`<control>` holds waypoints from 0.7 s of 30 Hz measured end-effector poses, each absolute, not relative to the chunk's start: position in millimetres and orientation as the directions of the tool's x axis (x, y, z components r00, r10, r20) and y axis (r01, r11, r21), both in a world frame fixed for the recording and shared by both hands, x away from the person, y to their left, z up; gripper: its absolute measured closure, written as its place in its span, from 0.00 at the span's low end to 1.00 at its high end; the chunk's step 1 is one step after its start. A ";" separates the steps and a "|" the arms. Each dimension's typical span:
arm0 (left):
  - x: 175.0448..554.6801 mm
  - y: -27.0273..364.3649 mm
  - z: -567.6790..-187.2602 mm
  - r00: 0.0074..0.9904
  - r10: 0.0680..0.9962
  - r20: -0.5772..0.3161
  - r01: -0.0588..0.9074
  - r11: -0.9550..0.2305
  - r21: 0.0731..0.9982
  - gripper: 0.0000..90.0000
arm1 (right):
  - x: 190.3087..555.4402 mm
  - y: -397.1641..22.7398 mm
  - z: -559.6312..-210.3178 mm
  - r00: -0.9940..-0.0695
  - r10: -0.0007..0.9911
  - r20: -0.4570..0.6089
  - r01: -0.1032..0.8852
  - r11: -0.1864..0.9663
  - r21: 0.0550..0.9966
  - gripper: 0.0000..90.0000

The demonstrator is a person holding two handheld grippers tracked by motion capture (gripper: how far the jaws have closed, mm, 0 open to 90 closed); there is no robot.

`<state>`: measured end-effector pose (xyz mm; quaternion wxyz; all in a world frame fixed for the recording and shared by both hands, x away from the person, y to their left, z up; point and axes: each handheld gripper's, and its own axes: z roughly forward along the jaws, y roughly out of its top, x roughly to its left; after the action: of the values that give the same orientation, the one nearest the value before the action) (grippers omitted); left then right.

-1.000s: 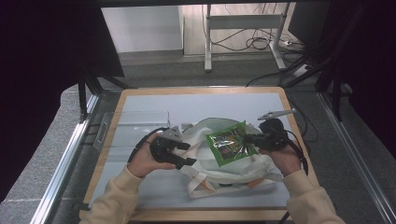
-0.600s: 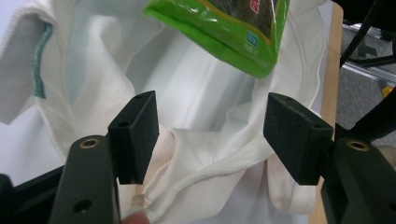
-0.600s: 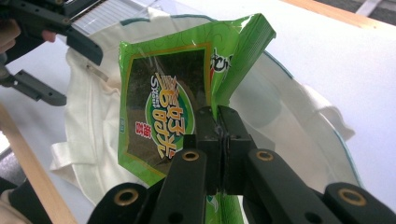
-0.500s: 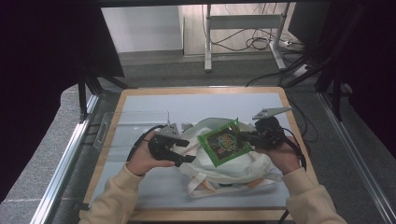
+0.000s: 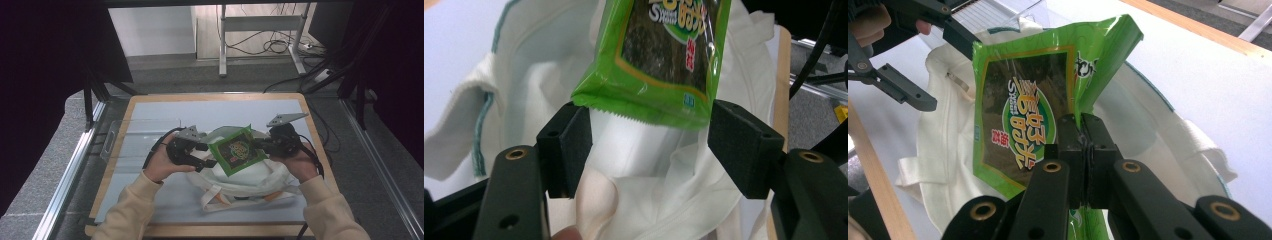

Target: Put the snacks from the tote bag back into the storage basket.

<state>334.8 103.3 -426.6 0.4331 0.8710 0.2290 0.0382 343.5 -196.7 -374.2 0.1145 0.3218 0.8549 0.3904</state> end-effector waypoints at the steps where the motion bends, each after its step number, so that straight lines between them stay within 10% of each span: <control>1: 335.1 103.9 -427.3 0.891 0.434 -0.129 0.367 -0.526 0.767 0.38 | 344.0 -197.9 -374.8 -0.769 0.637 0.053 0.457 0.490 0.743 0.97; 21: 334.3 109.2 -426.0 0.861 0.491 -0.130 0.408 -0.517 0.752 0.37 | 347.0 -217.5 -374.3 -0.800 0.600 0.028 0.417 0.523 0.744 0.97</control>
<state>334.3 109.2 -426.0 0.4178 0.8696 0.2585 0.0494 347.0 -217.5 -374.3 0.1168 0.2940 0.8647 0.3903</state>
